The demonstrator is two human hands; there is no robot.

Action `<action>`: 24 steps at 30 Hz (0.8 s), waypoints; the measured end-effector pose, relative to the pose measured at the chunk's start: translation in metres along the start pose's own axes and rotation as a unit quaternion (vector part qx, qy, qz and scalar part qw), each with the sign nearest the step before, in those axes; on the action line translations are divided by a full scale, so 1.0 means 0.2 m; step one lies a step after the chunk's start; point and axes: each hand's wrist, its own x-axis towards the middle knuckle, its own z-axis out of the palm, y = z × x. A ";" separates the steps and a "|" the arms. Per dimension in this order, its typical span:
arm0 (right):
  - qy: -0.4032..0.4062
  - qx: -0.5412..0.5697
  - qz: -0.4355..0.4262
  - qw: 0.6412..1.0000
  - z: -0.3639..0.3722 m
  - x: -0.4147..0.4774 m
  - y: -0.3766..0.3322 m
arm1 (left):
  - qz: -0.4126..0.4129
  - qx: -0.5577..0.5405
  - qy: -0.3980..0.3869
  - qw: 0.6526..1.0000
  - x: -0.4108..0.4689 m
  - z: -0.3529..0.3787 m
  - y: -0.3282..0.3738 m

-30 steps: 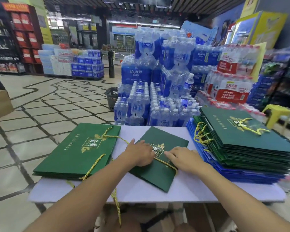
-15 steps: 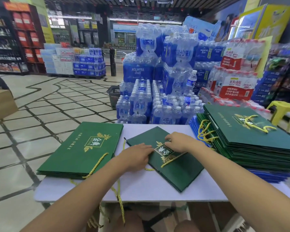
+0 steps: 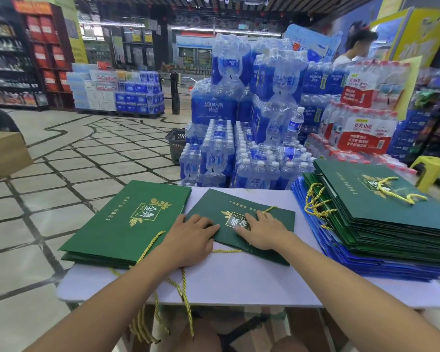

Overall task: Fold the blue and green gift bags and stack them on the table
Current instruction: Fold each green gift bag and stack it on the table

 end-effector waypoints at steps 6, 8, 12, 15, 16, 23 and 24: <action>0.042 0.005 -0.049 0.998 0.05 0.11 0.03 | -0.017 -0.016 0.018 1.000 -0.01 0.04 -0.05; 0.048 0.011 -0.059 0.997 0.05 0.15 0.04 | -0.024 -0.020 0.012 0.999 -0.01 0.04 -0.06; 0.113 0.086 -0.100 0.985 0.02 0.14 0.06 | -0.040 -0.024 -0.011 0.999 0.01 0.02 -0.07; 0.159 0.250 -0.104 0.950 0.00 0.11 0.09 | -0.016 -0.016 -0.010 1.000 0.03 -0.02 -0.05; 0.157 0.322 -0.086 0.930 -0.02 0.10 0.09 | -0.006 -0.017 -0.008 1.000 0.04 -0.04 -0.03; 0.086 0.807 0.096 0.576 -0.27 0.02 0.01 | 0.034 -0.117 -0.005 0.993 0.05 -0.05 0.15; 0.069 0.825 0.106 0.551 -0.32 0.00 0.01 | 0.033 -0.128 -0.007 0.991 0.04 -0.04 0.15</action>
